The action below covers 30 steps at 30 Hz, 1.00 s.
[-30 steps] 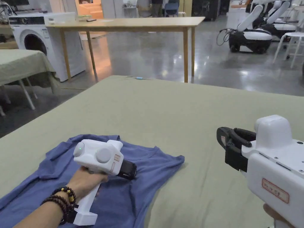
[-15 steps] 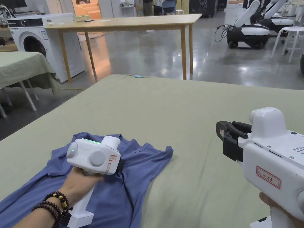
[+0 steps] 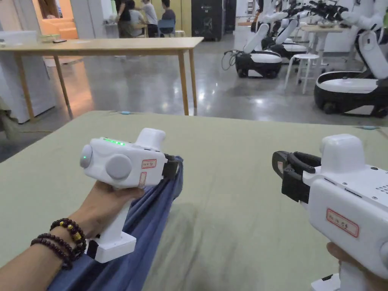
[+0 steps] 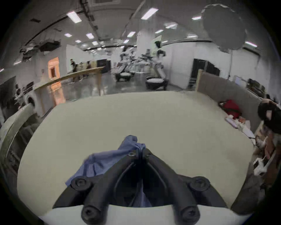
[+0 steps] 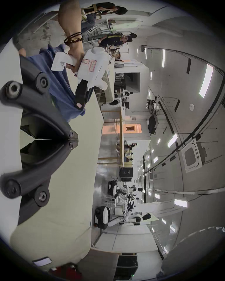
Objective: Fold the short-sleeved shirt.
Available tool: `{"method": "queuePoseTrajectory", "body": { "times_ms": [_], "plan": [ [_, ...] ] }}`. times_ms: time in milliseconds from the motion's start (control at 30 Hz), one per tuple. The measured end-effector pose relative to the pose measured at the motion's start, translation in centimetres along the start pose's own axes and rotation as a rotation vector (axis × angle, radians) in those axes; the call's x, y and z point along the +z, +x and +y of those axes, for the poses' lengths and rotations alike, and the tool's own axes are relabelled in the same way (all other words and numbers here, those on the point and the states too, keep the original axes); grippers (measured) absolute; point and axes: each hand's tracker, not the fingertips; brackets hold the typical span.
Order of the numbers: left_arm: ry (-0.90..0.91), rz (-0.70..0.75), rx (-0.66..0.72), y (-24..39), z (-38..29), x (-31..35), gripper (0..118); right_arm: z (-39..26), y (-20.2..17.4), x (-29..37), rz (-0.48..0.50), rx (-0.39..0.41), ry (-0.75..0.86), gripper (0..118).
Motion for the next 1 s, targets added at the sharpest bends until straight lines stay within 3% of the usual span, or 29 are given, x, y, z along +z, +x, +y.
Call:
{"method": "queuePoseTrajectory", "body": {
  "times_ms": [333, 533, 833, 933, 967, 1000],
  "plan": [
    [0.078, -0.390, -0.200, 23.1, 9.5, -8.4, 1, 1.1, 8.7, 10.9, -0.259, -0.005, 0.039, 0],
    [-0.071, -0.496, -0.300, 33.2, 6.1, -16.0, 1, 0.4, 12.5, 15.3, -0.363, -0.010, 0.031, 0],
    [-0.336, -0.330, -0.343, 34.4, -6.1, -26.2, 1, -2.1, 15.4, 15.4, -0.411, -0.038, -0.013, 0],
    [-0.301, -0.355, -0.292, 33.7, -6.1, -26.1, 3, -2.6, 15.6, 15.3, -0.411, -0.042, -0.024, 0],
    [-0.301, -0.346, -0.292, 33.6, -5.5, -25.8, 13, -2.6, 15.7, 15.2, -0.410, -0.044, -0.026, 0],
    [-0.280, -0.331, -0.279, 33.5, -4.6, -25.1, 33, -2.5, 15.6, 15.2, -0.410, -0.047, -0.028, 0]
  ]
}}
